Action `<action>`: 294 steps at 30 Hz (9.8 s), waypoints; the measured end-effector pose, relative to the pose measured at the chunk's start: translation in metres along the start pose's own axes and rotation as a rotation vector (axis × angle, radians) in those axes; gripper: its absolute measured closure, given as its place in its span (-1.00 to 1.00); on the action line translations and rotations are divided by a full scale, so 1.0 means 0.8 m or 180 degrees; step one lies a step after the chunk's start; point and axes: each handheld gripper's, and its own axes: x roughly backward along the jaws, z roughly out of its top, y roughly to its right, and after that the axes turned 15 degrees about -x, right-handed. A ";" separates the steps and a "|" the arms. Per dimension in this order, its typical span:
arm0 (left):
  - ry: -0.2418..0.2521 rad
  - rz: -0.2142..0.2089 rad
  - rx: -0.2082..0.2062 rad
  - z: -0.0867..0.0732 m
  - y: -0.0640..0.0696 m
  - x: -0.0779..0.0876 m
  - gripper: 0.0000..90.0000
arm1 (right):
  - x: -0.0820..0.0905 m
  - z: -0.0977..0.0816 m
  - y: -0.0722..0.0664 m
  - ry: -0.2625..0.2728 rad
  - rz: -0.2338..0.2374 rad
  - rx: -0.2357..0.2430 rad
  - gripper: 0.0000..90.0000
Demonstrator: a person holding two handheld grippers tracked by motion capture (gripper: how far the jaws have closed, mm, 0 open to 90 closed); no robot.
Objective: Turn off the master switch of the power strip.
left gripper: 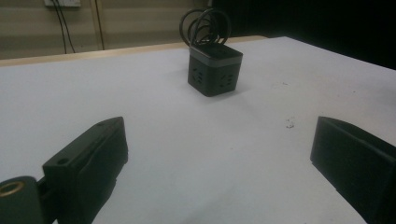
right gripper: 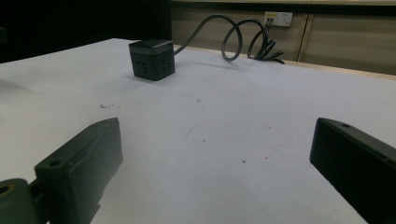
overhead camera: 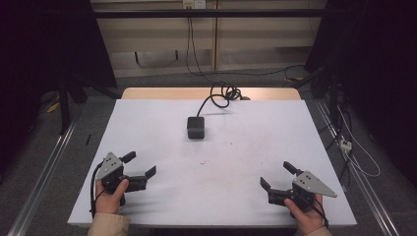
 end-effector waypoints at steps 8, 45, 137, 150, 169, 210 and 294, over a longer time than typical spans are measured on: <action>0.0071 -0.0050 0.0043 0.004 0.003 -0.004 -0.92 | 0.001 0.001 -0.001 0.0010 -0.0004 -0.0013 -0.96; 0.0100 -0.0323 0.0043 0.042 0.024 -0.084 -0.92 | 0.004 0.005 0.003 0.0069 0.0002 -0.0035 -0.95; -0.0147 -0.0329 0.0051 0.077 0.007 -0.176 -0.91 | 0.007 0.007 0.005 0.0090 0.0040 -0.0046 -0.93; -0.0177 -0.0349 0.0001 0.087 0.007 -0.185 -0.91 | 0.007 0.007 0.005 0.0090 0.0048 -0.0044 -0.93; -0.0296 -0.0335 0.0118 0.091 -0.003 -0.195 -0.91 | 0.007 0.007 0.004 0.0093 0.0062 -0.0030 -0.93; -0.0373 -0.0171 -0.0060 0.096 -0.013 -0.203 0.27 | 0.007 0.008 0.003 0.0094 0.0075 -0.0028 -0.92; -0.0530 -0.0341 -0.0059 0.115 -0.017 -0.239 1.00 | 0.006 0.008 0.004 0.0084 0.0089 -0.0032 -0.92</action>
